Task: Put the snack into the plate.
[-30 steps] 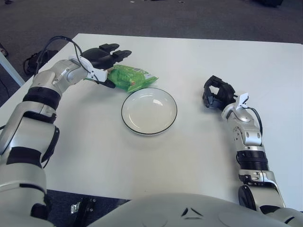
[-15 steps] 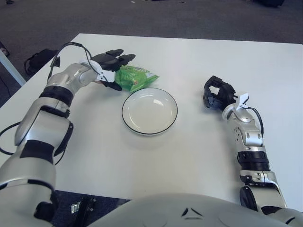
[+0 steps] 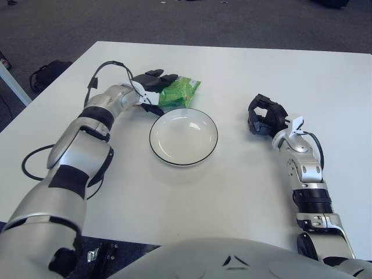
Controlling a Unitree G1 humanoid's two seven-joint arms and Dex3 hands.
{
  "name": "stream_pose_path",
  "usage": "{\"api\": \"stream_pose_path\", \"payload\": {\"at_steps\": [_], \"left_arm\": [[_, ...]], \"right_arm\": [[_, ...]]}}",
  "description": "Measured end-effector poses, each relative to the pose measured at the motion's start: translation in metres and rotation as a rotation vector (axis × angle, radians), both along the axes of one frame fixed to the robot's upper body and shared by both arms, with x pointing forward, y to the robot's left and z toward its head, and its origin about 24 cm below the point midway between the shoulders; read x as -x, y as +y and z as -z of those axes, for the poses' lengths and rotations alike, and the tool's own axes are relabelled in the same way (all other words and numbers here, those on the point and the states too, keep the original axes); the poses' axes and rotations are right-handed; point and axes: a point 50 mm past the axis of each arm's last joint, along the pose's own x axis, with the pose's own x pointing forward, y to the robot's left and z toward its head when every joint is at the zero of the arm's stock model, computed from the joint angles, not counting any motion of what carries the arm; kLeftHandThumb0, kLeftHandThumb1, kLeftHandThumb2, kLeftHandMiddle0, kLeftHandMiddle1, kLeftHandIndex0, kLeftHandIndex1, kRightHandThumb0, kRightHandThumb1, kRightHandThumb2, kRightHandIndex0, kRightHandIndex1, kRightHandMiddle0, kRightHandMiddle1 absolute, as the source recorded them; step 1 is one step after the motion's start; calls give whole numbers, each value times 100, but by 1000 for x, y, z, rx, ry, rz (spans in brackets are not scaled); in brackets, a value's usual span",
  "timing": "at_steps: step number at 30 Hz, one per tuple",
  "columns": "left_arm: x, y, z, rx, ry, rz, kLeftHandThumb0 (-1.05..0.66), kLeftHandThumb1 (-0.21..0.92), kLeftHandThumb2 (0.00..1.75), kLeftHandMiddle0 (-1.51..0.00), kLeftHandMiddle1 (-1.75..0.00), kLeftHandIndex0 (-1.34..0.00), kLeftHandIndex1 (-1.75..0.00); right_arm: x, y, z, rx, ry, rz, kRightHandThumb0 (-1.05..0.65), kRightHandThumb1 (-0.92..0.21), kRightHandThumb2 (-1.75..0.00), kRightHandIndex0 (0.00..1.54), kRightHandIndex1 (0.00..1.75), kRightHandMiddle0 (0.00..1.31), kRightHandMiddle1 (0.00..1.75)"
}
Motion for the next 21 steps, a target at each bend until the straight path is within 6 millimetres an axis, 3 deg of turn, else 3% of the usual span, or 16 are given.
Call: {"api": "stream_pose_path", "payload": {"at_steps": [2,4,7,8,10,11,13,15,17,21], "left_arm": [[0,-4,1,11,10,-7,-71,47,71,-17,-22,0,-44],[-1,-7,2,18,13,-19,-65,42,81,-22,-76,0,-85],[-3,-13,3,28,10,-43,-61,39,89,-31,-126,-2,-136],[-4,-15,3,29,4,-49,-59,38,91,-39,-143,-10,-150],[-5,-17,3,30,-9,-59,-57,37,93,-46,-157,-17,-162],[-5,-18,2,29,-15,-62,-52,35,94,-54,-163,-31,-167],[-6,-18,3,22,-37,-68,-45,32,98,-62,-169,-44,-171],[-6,-18,4,18,-68,-77,1,28,119,-64,-172,-55,-173],[-6,-18,5,25,-100,-81,30,25,132,-66,-173,-63,-174],[-5,-16,4,47,-155,-86,45,23,140,-67,-174,-73,-174]], "right_arm": [[0,0,0,4,-3,-3,-47,-35,-128,127,175,59,175],[1,0,0,11,-6,-5,-47,-35,-128,127,175,59,175],[1,0,0,20,-8,-8,-47,-34,-128,128,175,59,175],[1,0,0,23,-8,-10,-47,-34,-128,128,175,59,175],[1,0,0,27,-9,-13,-47,-34,-129,128,175,60,175],[1,0,0,28,-9,-14,-47,-34,-129,128,175,60,175],[1,1,0,29,-8,-20,-47,-34,-129,128,175,60,175],[1,2,0,30,-8,-25,-47,-34,-129,129,175,60,175],[1,3,0,30,-9,-32,-47,-34,-129,129,175,60,175],[1,4,0,31,-12,-46,-47,-34,-129,130,175,59,175]]}}
